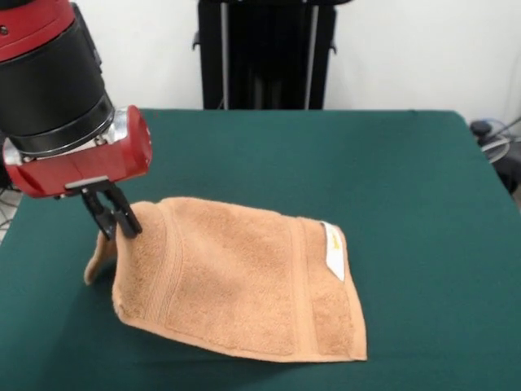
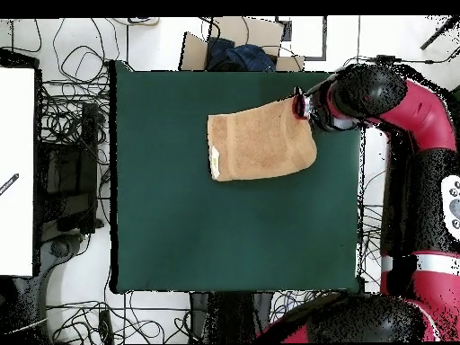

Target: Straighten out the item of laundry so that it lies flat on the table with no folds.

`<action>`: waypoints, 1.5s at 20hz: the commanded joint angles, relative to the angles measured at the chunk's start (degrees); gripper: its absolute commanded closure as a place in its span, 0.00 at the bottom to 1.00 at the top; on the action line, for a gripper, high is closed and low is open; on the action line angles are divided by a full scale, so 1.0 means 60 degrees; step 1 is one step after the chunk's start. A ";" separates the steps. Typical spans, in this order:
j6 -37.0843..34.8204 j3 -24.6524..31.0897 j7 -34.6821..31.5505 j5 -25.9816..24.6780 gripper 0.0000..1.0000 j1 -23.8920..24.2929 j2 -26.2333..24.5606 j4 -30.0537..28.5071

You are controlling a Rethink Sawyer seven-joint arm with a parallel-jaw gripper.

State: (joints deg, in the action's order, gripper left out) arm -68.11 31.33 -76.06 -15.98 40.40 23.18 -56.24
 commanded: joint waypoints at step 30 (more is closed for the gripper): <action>0.6221 -0.3603 -0.4738 0.1699 1.00 -0.0786 0.5738 -1.0087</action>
State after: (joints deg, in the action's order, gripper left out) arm -39.51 16.54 -79.24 -9.74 40.65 54.81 -99.31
